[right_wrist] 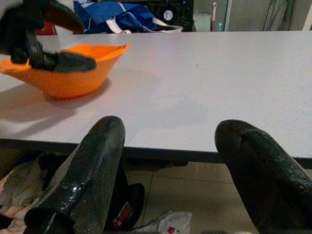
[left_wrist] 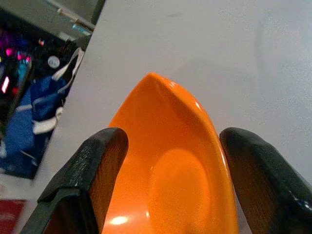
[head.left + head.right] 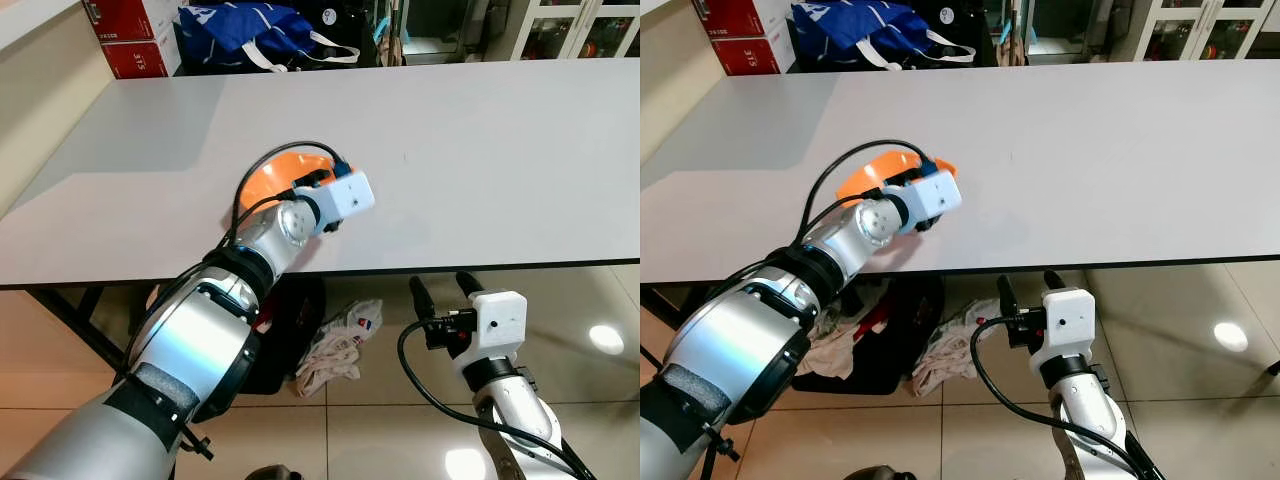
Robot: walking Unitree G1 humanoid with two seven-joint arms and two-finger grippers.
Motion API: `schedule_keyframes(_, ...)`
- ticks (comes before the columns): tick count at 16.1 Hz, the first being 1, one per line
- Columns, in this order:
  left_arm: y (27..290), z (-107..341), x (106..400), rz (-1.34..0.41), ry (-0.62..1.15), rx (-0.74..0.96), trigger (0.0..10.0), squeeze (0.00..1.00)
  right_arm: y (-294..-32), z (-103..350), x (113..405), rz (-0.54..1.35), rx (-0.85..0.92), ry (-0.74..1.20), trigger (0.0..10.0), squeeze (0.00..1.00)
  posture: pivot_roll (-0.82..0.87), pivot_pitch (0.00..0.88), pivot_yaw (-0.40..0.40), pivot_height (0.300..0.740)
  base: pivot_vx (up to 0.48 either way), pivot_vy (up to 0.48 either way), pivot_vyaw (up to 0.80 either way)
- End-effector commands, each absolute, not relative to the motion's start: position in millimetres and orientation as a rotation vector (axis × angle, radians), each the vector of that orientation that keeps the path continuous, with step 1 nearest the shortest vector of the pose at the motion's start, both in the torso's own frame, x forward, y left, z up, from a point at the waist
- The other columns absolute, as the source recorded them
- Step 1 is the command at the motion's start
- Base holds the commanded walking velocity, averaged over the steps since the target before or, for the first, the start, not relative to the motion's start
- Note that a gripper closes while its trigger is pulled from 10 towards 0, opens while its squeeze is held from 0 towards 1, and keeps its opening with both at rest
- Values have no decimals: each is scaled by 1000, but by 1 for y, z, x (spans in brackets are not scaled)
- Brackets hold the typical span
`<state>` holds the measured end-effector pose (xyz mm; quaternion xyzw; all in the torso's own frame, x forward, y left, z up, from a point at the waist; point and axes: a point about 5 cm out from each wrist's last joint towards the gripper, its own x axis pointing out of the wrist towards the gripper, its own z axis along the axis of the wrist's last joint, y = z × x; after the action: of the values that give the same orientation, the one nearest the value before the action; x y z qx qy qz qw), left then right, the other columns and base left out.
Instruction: Setting the table
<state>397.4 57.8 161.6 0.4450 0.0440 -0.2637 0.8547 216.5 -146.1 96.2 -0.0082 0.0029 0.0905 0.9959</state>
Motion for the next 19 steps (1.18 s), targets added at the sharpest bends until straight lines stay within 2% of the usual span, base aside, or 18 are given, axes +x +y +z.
schedule_keyframes(1, 55, 181, 402, -542, 39, 859, 10000, 0, -144, 95, 218, 185, -15, 10, 10000, 0, -94, 0, 78, 740, 0, 0, 0)
schedule_keyframes(3, 55, 190, 404, -543, 20, 731, 10000, 0, -144, 95, 219, 188, -16, 9, 10000, 0, -89, 0, 80, 740, 0, 0, 0)
schedule_keyframes(6, 61, 212, 410, -440, -14, 216, 10000, 0, -144, 94, 223, 191, -11, 6, 10000, 0, -73, 0, 73, 740, 0, 0, 0)
schedule_keyframes(7, 66, 214, 412, -392, -22, 102, 10000, 0, -143, 94, 226, 193, -10, 3, 10000, 0, -66, 0, 70, 740, 0, 0, 0)
schedule_keyframes(10, 76, 211, 412, -344, -33, -3, 10000, 0, -143, 93, 231, 200, -12, -2, 10000, 0, -62, 0, 63, 740, 0, 0, 0)
schedule_keyframes(13, 100, 216, 414, -249, -80, -145, 10000, 0, -143, 95, 234, 195, -17, -15, 10000, 0, -55, 0, 67, 740, 0, 0, 0)
schedule_keyframes(18, 138, 201, 394, -215, -127, -61, 10000, 0, -159, 102, 249, 76, -2, -60, 10000, 0, -22, 0, 63, 740, 0, 0, 0)
schedule_keyframes(19, 150, 186, 373, -214, -112, -24, 10000, 0, -164, 102, 255, 50, -3, -59, 10000, 0, -2, 0, 55, 740, 0, 0, 0)
